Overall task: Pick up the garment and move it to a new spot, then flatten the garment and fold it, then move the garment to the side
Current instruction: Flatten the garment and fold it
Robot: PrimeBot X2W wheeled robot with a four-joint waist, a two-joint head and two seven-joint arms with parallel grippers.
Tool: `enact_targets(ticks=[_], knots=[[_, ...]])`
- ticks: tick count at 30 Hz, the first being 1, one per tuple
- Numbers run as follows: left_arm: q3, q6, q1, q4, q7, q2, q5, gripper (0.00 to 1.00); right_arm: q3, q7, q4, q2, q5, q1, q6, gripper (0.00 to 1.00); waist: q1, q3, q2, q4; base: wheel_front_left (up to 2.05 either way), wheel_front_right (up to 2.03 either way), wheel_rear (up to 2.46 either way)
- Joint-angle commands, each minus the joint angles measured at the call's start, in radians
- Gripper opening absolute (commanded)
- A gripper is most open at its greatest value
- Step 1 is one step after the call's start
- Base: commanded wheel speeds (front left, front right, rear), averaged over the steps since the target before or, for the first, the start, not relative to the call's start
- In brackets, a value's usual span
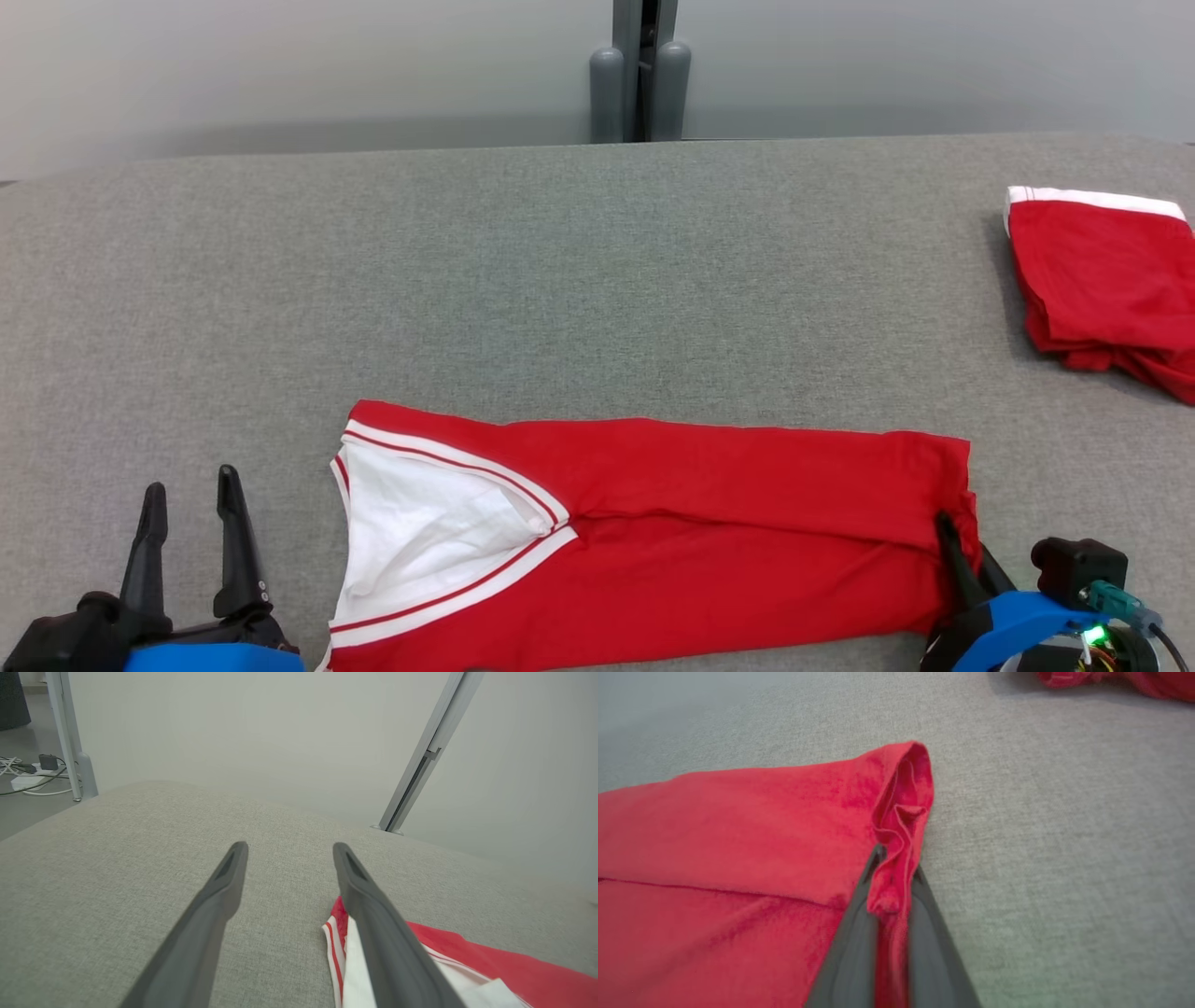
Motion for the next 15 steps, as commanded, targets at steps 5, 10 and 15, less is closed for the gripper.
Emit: enact_targets(ticks=[5, 10, 15], knots=[[-0.019, -0.006, -0.027, 0.004, -0.005, -0.007, 0.025, 1.0, -0.056, -0.011, -0.009, -0.004, -0.015, -0.038, -0.001, 0.0, -0.0001, -0.013, -0.0001, -0.031, 0.0, 0.0, 0.0], [-0.041, -0.003, -0.039, 0.01, -0.003, -0.01, 0.044, 1.0, -0.151, 0.028, -0.097, -0.027, -0.055, -0.051, -0.001, 0.0, -0.0001, -0.022, -0.0001, -0.058, 0.0, 0.0, 0.0], [-0.063, 0.006, -0.047, 0.023, 0.0, -0.006, 0.064, 1.0, -0.19, 0.101, -0.207, -0.026, -0.039, -0.029, 0.0, 0.0, -0.0001, -0.029, -0.0001, -0.067, 0.0, 0.0, 0.0]])
